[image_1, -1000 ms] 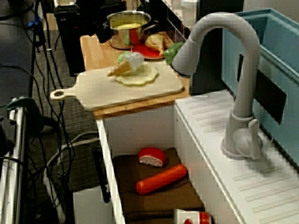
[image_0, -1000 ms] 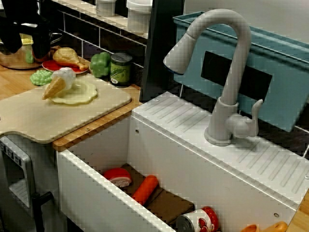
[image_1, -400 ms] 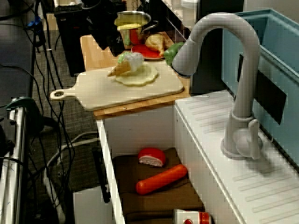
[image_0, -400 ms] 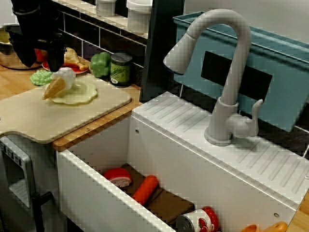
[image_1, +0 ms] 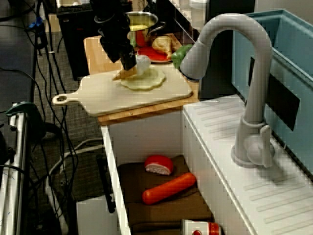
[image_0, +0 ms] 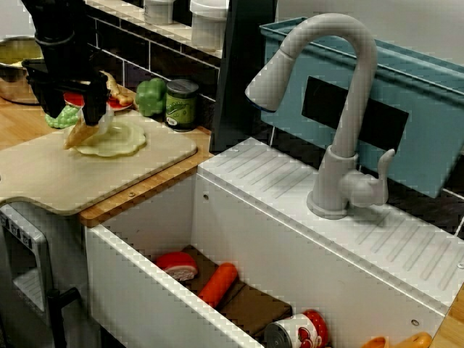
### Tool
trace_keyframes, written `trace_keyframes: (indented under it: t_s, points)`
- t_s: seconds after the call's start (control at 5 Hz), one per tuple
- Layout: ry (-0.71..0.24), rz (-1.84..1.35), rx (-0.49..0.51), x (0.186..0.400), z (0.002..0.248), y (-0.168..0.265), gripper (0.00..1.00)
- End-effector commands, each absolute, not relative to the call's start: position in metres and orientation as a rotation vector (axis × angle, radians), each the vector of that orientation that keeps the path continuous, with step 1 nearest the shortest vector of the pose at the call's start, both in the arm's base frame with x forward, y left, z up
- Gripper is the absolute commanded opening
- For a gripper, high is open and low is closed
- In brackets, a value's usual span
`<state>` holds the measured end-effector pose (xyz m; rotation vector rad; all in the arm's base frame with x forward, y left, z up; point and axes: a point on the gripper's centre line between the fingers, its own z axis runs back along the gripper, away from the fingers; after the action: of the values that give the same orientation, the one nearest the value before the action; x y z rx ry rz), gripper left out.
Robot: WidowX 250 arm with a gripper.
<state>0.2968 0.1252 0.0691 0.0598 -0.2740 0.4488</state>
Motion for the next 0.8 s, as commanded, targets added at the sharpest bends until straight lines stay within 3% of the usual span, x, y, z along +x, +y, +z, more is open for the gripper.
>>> trace_keyframes:
  t_s: [0.0,0.6]
  points:
    - [-0.309,0.456,0.075,0.310,0.077,0.133,1.00]
    - [-0.322,0.498,0.090,0.314,0.070,0.145,1.00]
